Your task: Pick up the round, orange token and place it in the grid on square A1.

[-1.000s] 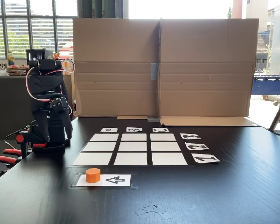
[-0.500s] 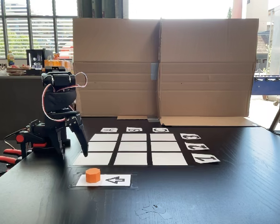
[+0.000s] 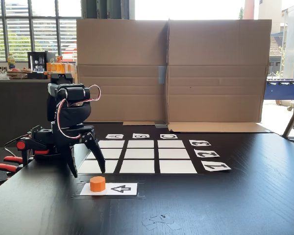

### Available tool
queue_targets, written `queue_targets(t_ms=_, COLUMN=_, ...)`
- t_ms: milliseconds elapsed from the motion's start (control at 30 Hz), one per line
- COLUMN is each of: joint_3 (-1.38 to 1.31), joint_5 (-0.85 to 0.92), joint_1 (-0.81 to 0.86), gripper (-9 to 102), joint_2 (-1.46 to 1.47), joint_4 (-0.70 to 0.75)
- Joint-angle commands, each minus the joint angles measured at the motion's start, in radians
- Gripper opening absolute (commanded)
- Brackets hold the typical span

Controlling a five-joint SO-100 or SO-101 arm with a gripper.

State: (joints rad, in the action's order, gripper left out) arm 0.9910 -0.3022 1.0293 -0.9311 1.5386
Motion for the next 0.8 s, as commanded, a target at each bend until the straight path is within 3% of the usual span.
queue_targets(t_ms=0, joint_3=-0.051, joint_5=-0.002, joint_1=-0.021, gripper=29, joint_2=0.003, joint_4=-0.003)
queue_targets(t_ms=767, joint_3=-0.12, joint_5=-0.012, joint_1=-0.091, gripper=29, joint_2=0.098, joint_4=0.002)
